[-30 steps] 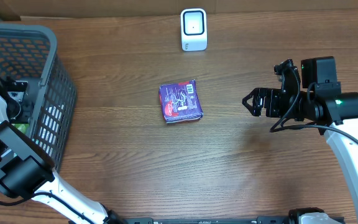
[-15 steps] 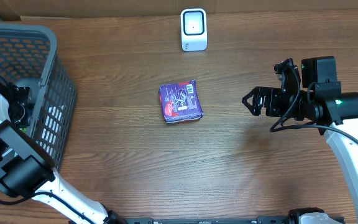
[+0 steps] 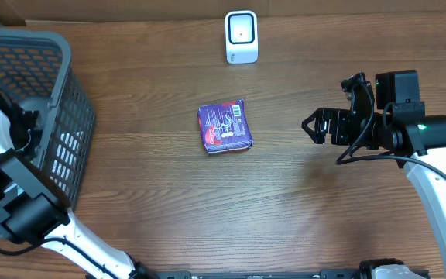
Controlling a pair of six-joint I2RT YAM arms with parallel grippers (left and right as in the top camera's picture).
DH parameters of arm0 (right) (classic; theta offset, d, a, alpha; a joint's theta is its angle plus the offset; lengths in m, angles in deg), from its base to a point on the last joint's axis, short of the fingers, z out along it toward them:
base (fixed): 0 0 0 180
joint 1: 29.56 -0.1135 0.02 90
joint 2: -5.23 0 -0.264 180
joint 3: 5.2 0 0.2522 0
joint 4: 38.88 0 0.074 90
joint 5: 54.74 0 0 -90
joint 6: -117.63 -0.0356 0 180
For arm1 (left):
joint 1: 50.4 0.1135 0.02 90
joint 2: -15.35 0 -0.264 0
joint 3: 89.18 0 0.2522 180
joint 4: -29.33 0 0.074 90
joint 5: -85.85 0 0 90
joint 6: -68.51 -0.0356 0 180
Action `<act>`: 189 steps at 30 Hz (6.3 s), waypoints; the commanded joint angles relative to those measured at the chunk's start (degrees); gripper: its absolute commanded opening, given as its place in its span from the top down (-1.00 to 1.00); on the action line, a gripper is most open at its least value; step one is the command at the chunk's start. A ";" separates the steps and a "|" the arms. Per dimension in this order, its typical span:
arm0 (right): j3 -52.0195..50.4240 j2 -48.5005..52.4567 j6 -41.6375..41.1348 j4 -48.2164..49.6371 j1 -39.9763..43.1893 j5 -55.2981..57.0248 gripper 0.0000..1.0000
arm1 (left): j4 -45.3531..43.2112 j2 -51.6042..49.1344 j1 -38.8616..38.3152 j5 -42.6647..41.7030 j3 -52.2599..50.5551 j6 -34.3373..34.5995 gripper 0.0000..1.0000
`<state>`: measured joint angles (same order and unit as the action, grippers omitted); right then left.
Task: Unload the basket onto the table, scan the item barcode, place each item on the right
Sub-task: 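Grasp the green drink pouch inside the basket with the left gripper, then lift the green pouch out and place it beside the purple package, then reach the left gripper into the basket and grasp the white tube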
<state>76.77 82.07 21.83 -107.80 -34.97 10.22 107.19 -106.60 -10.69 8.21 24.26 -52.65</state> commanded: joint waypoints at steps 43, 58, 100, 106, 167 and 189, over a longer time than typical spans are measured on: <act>0.48 -0.20 -0.13 0.83 -0.48 1.01 -1.00 | 17.77 0.22 -16.63 -8.07 57.92 43.67 0.92; 0.48 -0.20 -0.13 0.83 -0.48 1.01 -1.00 | 32.70 3.23 -38.07 -11.47 71.08 53.35 0.91; 0.48 -0.20 -0.13 0.83 -0.48 0.98 -1.00 | 15.50 3.23 -56.59 -12.41 7.74 62.77 -0.59; 0.48 -0.20 -0.13 0.83 -0.48 1.01 -1.00 | 26.75 3.26 -56.59 -11.63 26.12 59.19 -0.55; 0.48 -0.20 -0.13 0.83 -0.48 1.01 -1.00 | -5.60 21.22 0.57 -15.10 -14.56 13.09 -0.99; 0.48 -0.20 -0.13 0.83 -0.48 0.98 -1.00 | -11.41 2.54 0.50 -15.41 -16.17 3.91 -0.53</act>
<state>76.77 82.07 21.65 -107.30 -35.23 10.86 96.02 -100.83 -9.91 -6.58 9.01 -46.88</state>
